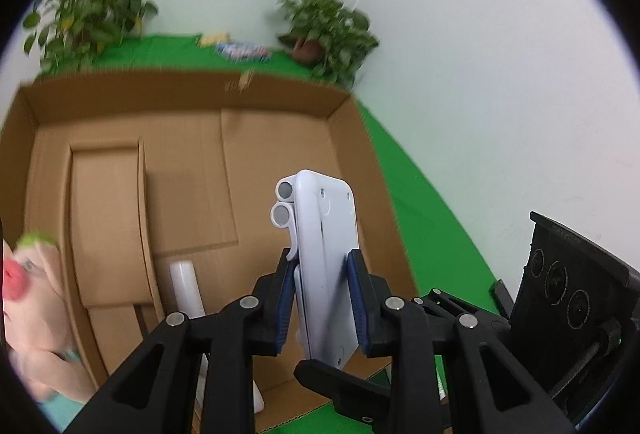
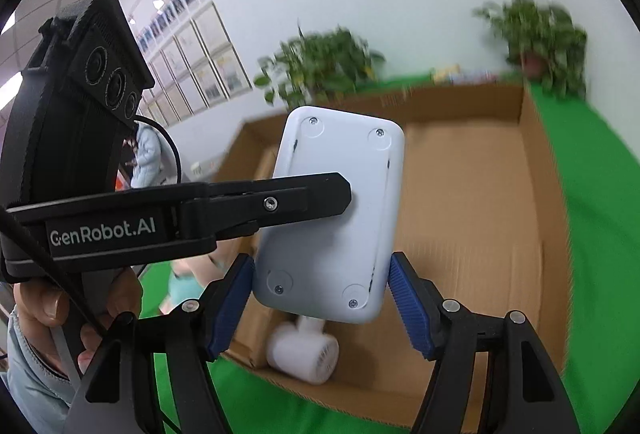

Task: Organize objects
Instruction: 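Carry the white device into the box beside the hair dryer with the right tool, then open the right tool to release the device and withdraw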

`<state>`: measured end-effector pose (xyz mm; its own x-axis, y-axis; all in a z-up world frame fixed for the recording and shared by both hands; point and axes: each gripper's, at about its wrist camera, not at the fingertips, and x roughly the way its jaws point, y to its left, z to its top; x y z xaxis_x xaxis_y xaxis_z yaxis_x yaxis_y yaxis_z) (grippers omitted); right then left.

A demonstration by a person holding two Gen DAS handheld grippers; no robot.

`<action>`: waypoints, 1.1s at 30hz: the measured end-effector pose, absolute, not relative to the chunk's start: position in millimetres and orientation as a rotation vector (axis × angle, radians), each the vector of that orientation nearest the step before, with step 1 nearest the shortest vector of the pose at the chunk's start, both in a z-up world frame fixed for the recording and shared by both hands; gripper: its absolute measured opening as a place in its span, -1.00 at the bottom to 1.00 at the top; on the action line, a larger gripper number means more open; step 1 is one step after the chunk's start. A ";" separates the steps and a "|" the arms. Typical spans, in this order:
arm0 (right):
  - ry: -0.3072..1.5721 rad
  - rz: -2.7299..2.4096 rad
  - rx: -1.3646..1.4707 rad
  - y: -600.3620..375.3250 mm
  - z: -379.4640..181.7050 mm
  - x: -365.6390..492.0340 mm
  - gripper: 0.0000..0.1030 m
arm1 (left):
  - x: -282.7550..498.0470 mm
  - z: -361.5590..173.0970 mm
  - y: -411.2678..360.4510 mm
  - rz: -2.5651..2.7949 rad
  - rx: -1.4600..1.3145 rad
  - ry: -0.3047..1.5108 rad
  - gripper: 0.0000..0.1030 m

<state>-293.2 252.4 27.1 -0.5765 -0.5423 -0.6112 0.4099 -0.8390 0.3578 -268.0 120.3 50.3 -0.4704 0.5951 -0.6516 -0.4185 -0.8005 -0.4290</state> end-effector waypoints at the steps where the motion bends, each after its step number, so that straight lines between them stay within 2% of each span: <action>1: -0.253 -2.368 1.034 253.5 18.0 -295.5 0.28 | -271.5 37.1 121.9 2.250 -1.155 -0.287 -0.53; 8: -0.327 -2.271 1.223 258.0 -47.5 -307.9 0.28 | -284.9 -24.1 127.4 2.192 -1.334 -0.311 -0.53; 15: -0.319 -2.219 1.342 253.5 -74.7 -313.9 0.28 | -292.0 -55.9 129.9 2.148 -1.451 -0.312 -0.51; 23: -0.265 -2.225 1.377 244.5 -77.8 -313.1 0.28 | -287.2 -49.8 130.6 2.181 -1.471 -0.236 -0.51; 33: -0.245 -2.231 1.406 230.8 -83.4 -315.9 0.32 | -255.4 -28.5 94.1 2.307 -1.397 -0.229 -0.51</action>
<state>-315.9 230.8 -83.4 -0.3506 -0.4915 -0.7972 0.3063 -0.8646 0.3983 -255.4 94.1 -28.5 -0.3987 0.4426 -0.8032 -0.2757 -0.8932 -0.3553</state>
